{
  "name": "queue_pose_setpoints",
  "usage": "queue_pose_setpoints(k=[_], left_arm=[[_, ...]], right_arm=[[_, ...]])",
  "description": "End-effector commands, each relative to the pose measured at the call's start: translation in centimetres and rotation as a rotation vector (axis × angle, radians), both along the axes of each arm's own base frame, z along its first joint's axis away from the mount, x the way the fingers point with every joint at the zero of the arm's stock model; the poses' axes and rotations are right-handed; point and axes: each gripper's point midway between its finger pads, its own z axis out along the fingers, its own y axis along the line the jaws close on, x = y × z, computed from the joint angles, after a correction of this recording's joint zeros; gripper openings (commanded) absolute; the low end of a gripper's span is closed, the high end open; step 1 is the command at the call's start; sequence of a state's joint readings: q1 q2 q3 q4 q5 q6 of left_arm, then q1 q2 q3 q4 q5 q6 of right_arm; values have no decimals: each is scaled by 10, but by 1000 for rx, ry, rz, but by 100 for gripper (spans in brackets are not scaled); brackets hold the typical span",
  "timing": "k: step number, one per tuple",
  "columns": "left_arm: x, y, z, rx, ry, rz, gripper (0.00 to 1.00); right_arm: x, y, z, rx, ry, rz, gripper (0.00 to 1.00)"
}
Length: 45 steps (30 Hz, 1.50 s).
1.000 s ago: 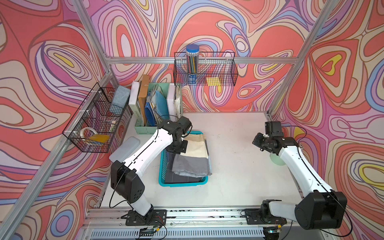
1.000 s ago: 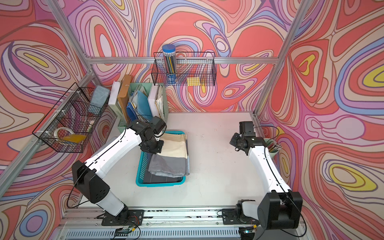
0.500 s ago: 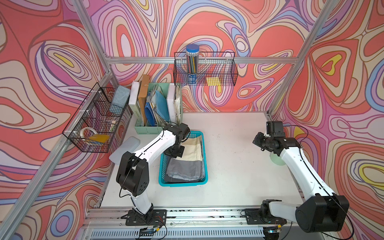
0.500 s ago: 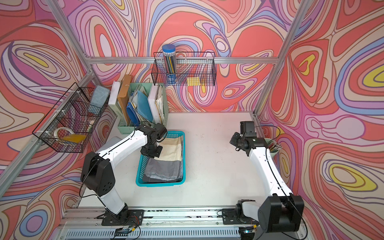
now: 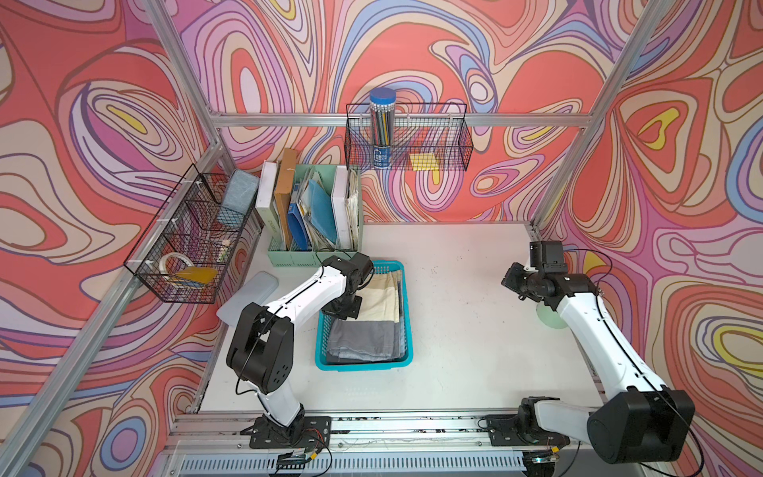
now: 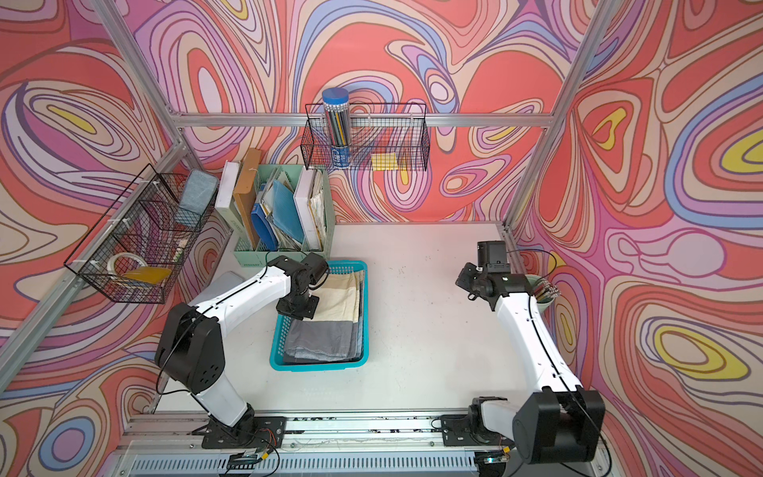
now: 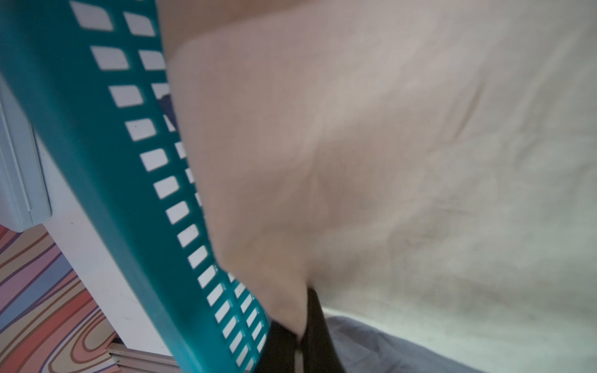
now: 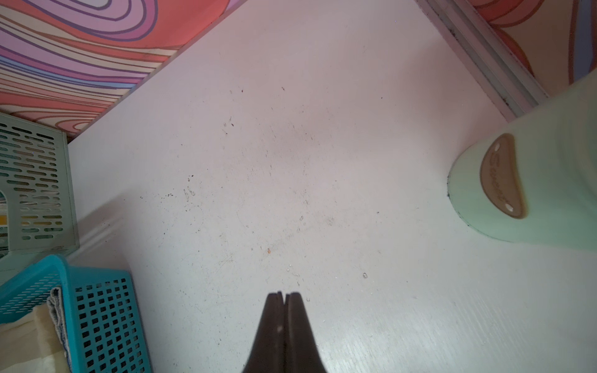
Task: Put the folded pillowcase in the basket
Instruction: Place the pillowcase in the basket, then move the basket to the center of the board.
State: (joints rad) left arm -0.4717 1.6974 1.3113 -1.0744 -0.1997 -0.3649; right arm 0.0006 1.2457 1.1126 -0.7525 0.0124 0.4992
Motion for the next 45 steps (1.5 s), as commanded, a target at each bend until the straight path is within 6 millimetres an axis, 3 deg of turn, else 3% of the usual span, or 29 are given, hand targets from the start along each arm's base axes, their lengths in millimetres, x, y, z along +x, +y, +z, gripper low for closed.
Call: queue_pose_setpoints(k=[1, 7, 12, 17, 18, 19, 20, 22, 24, 27, 30, 31, 34, 39, 42, 45], left_arm=[[2, 12, 5, 30, -38, 41, 0], [1, 11, 2, 18, -50, 72, 1], [0, 8, 9, -10, -64, 95, 56], [9, 18, 47, 37, -141, 114, 98], [9, 19, 54, 35, -154, 114, 98], [10, 21, 63, 41, -174, 115, 99], [10, 25, 70, 53, -195, 123, 98], [11, 27, 82, 39, -239, 119, 99], [8, 25, 89, 10, -265, 117, 98], [6, 32, 96, 14, -315, 126, 99], [1, 41, 86, 29, -300, 150, 99], [-2, 44, 82, 35, -287, 159, 99], [-9, 57, 68, 37, -260, 205, 97], [-19, 82, 45, -111, -225, 344, 90], [-24, 81, 27, -206, -192, 376, 80], [-25, 72, 16, -251, -157, 376, 73]], right_arm=[[0, 1, 3, 9, -11, 4, 0], [4, 4, 4, 18, -2, 20, 0], [6, 8, -5, 20, 9, 45, 9], [10, 10, -2, 22, 1, 59, 49], [11, 10, 0, 23, -4, 60, 60], [12, 12, 2, 29, -12, 66, 93], [14, 15, 4, 37, -21, 82, 98], [18, 29, 6, 55, -38, 127, 98], [23, 60, 3, 52, -38, 220, 98], [23, 134, -11, 93, -3, 431, 98], [18, 204, -32, 295, 27, 602, 98], [15, 220, -40, 289, 42, 634, 98], [7, 257, -58, 245, 103, 701, 77], [-8, 281, -76, 273, 143, 743, 59], [-17, 287, -90, 307, 180, 759, 47], [-24, 292, -101, 309, 213, 777, 44]])
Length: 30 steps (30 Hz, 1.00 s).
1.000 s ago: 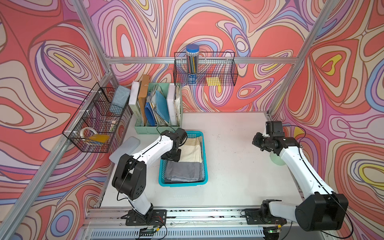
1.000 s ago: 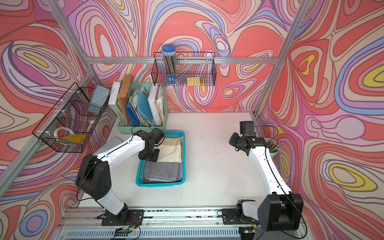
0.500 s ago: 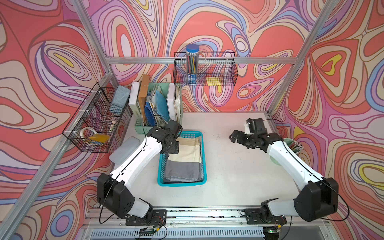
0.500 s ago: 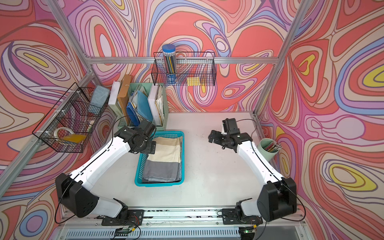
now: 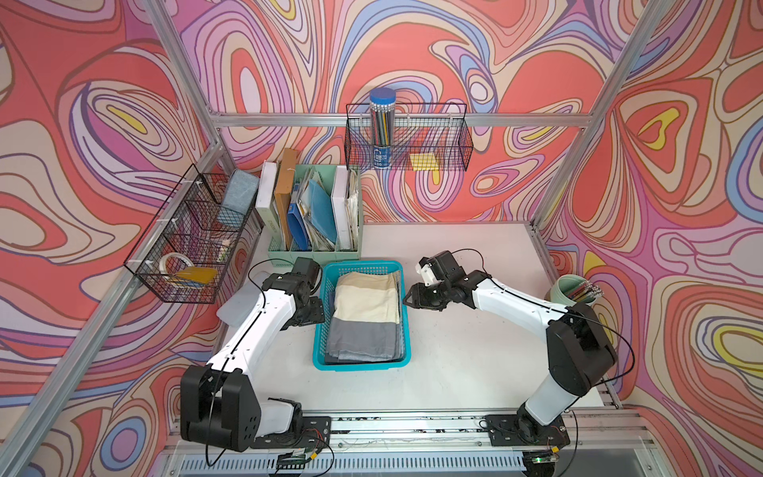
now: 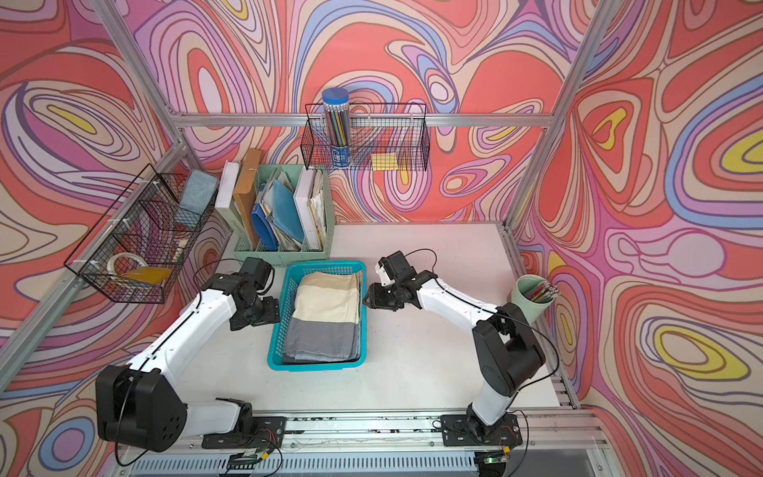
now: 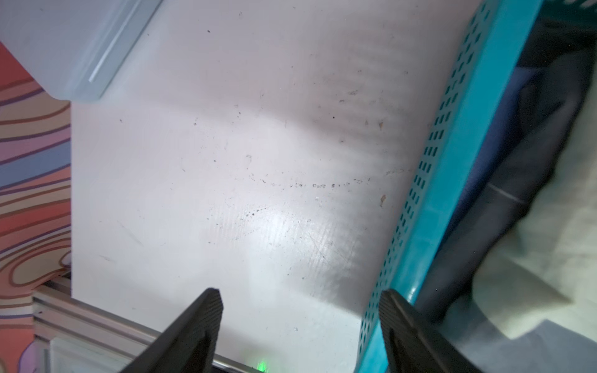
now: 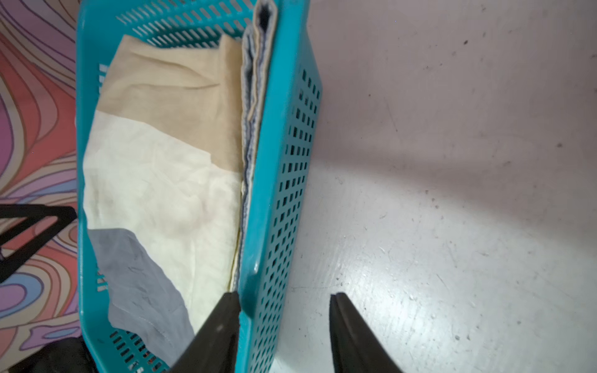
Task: Put the folded pillowcase in the basket
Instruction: Move the basket to the center of the board.
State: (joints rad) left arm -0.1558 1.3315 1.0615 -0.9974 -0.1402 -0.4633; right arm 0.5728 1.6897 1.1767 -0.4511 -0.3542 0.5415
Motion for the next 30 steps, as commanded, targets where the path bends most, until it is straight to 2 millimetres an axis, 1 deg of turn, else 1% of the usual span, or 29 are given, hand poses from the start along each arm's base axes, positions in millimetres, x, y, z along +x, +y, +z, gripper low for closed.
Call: queue_pose_setpoints(k=[1, 3, 6, 7, 10, 12, 13, 14, 17, 19, 22, 25, 27, 30], left_arm=[[6, -24, -14, -133, -1, -42, 72], [8, -27, -17, -147, -5, -46, 71], [12, -40, -24, -212, 5, -64, 66], [13, -43, -27, -228, 17, -64, 60], [16, -51, -36, -274, 40, -62, 39], [18, -58, -39, -308, 47, -60, 24], [19, -60, -39, -321, 49, -59, 19], [21, -63, -39, -334, 46, -63, 16], [24, -75, -35, -347, 32, -89, 5], [27, -90, -31, -351, 20, -131, 2], [30, -120, -27, -355, 19, -198, 1], [33, -148, -25, -358, 16, -249, 1], [35, -161, -24, -358, 13, -269, 1], [37, -183, -21, -371, 12, -311, 0]], right_arm=[[-10, 10, -18, 16, 42, 32, 44], [-13, 15, -23, 26, 63, 38, 39], [-15, 21, -27, 28, 75, 52, 38], [-14, 22, -27, 28, 77, 51, 36], [-14, 18, -26, 11, 76, 40, 25], [-14, 17, -23, 8, 71, 36, 17], [-15, 16, -21, 9, 67, 37, 12], [-16, 16, -20, 9, 65, 38, 8], [-18, 11, -19, -14, 67, 40, 4], [-18, 5, -19, -48, 62, 30, 3], [-18, -10, -15, -110, 34, 2, 1], [-14, -31, -11, -155, 12, -50, 1], [-11, -45, -9, -171, 14, -79, 1], [-4, -72, -5, -211, 1, -135, 1]])
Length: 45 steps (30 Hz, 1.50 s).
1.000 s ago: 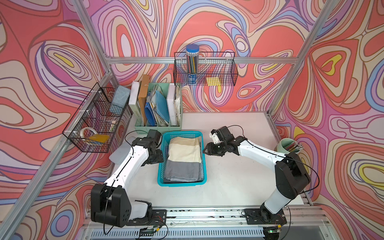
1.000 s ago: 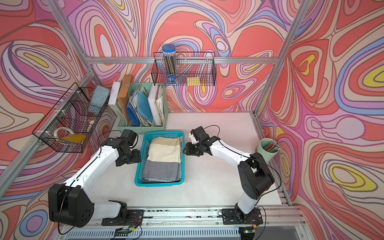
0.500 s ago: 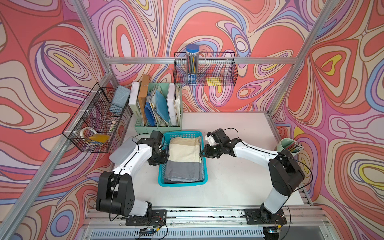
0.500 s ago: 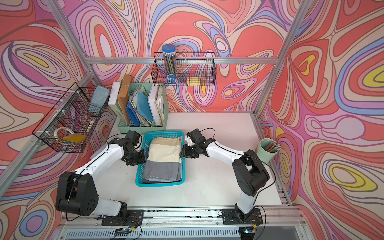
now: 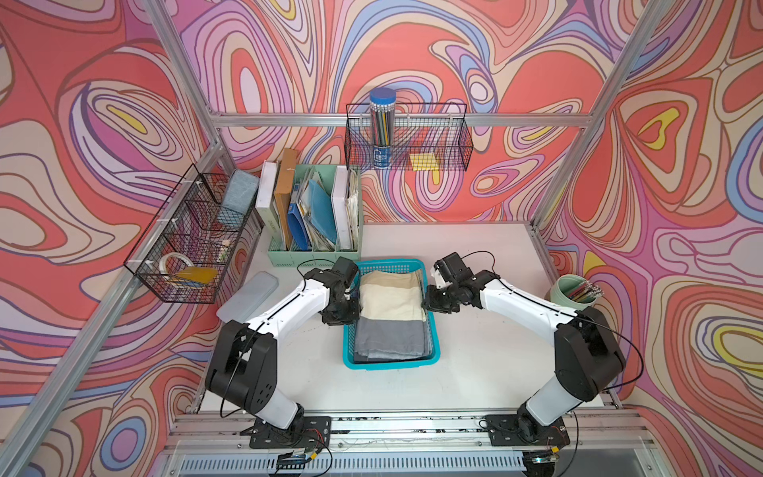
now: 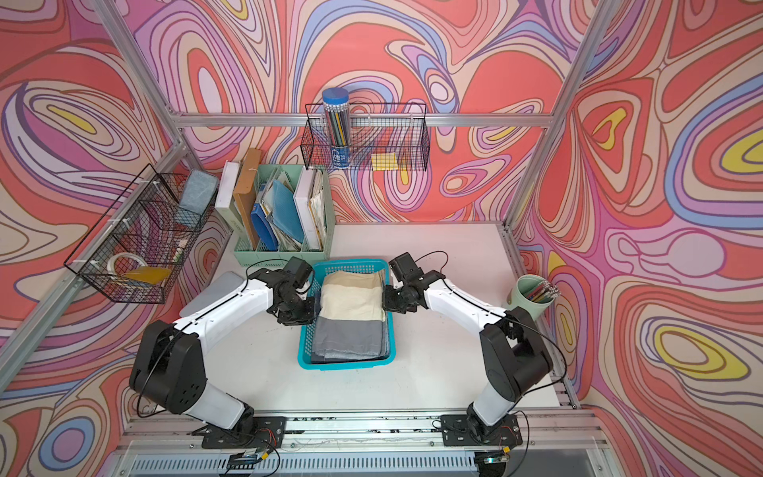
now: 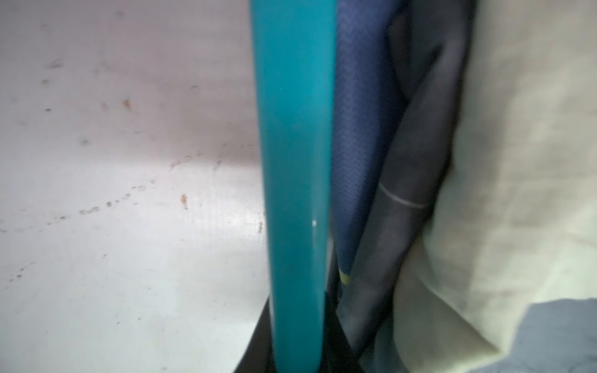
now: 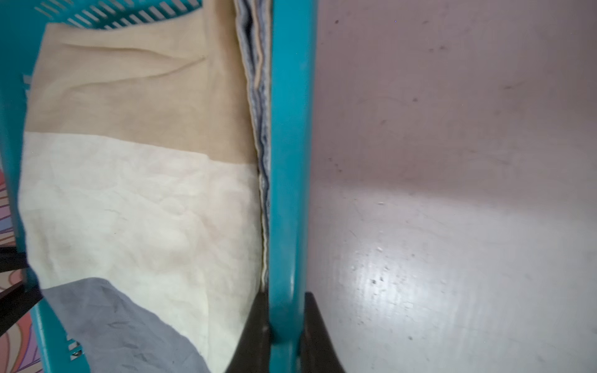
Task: Put the folded pillowcase in the basket
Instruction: Move the basket to the center of the board, then reset both arms
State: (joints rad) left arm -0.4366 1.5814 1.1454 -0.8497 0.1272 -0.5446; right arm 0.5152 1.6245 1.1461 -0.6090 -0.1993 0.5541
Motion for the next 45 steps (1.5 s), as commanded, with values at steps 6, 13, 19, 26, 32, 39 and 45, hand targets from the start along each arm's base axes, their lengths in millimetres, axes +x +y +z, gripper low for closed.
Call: queue_pose_setpoints(k=[6, 13, 19, 26, 32, 39, 45], left_arm=[[26, -69, 29, -128, -103, -93, 3], [31, -57, 41, -48, -138, -98, 39], [23, -25, 66, 85, -182, -100, 81], [21, 14, 135, 207, -378, -87, 99], [25, 87, 211, 480, -694, 107, 99], [54, 92, 195, 676, -1177, -171, 99], [59, 160, 108, 471, -1247, 152, 98]], right_arm=[[3, -67, 0, -136, -8, -84, 0], [3, -63, 5, -106, 5, -67, 30], [9, -78, 23, -174, -44, -114, 98], [18, -96, 93, -198, -240, -183, 98], [27, -148, 183, -342, -539, -377, 98], [49, -168, 186, -473, -829, -416, 98], [74, -168, 129, -656, -923, -227, 98]])
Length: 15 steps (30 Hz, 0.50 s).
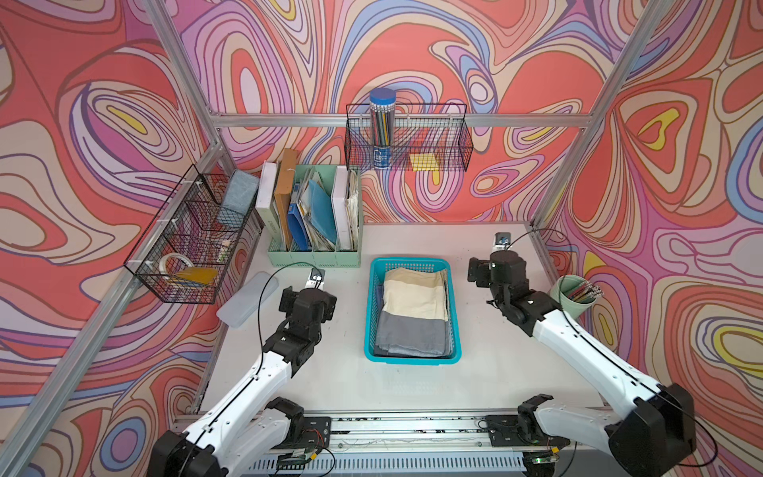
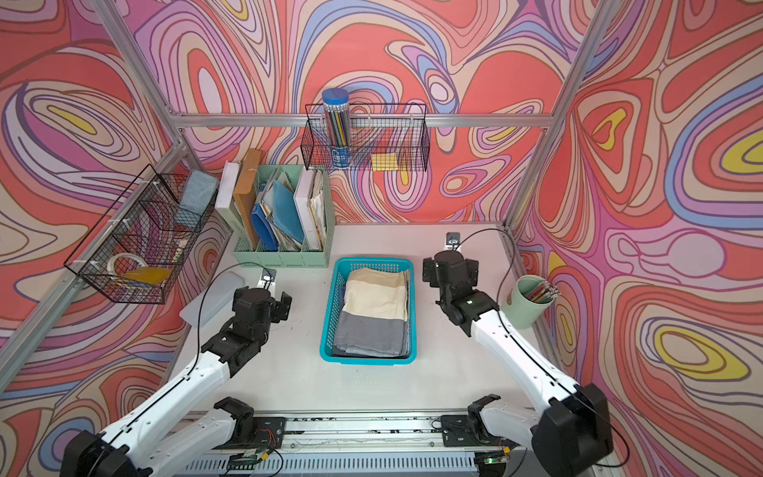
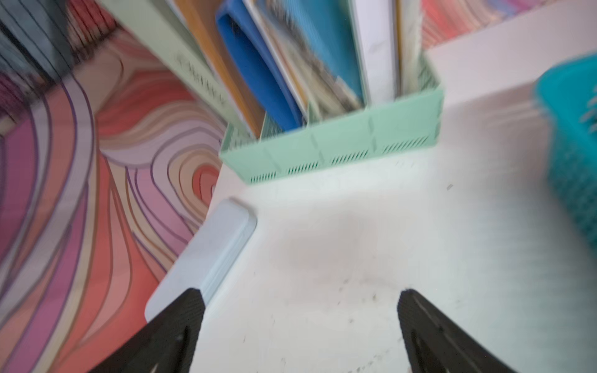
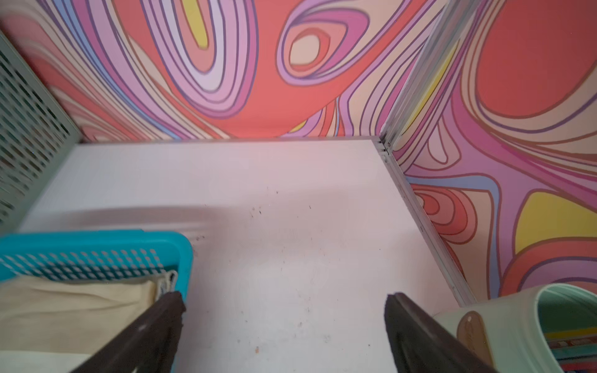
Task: Put the folded pillowcase in the basket
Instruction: Reset both arms
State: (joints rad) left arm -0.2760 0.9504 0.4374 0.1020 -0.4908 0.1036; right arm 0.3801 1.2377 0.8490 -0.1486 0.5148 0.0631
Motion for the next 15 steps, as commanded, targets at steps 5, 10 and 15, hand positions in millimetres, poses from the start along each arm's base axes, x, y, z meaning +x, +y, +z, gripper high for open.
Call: queue_pose_setpoints(k=[5, 10, 15], left_arm=[[48, 9, -21, -145, -200, -5, 99], [63, 12, -40, -154, -203, 33, 99], [68, 18, -53, -214, -174, 26, 98]], right_arm=[[18, -39, 16, -24, -218, -8, 98], [14, -57, -2, -84, -210, -2, 98], [9, -74, -35, -9, -257, -46, 98]])
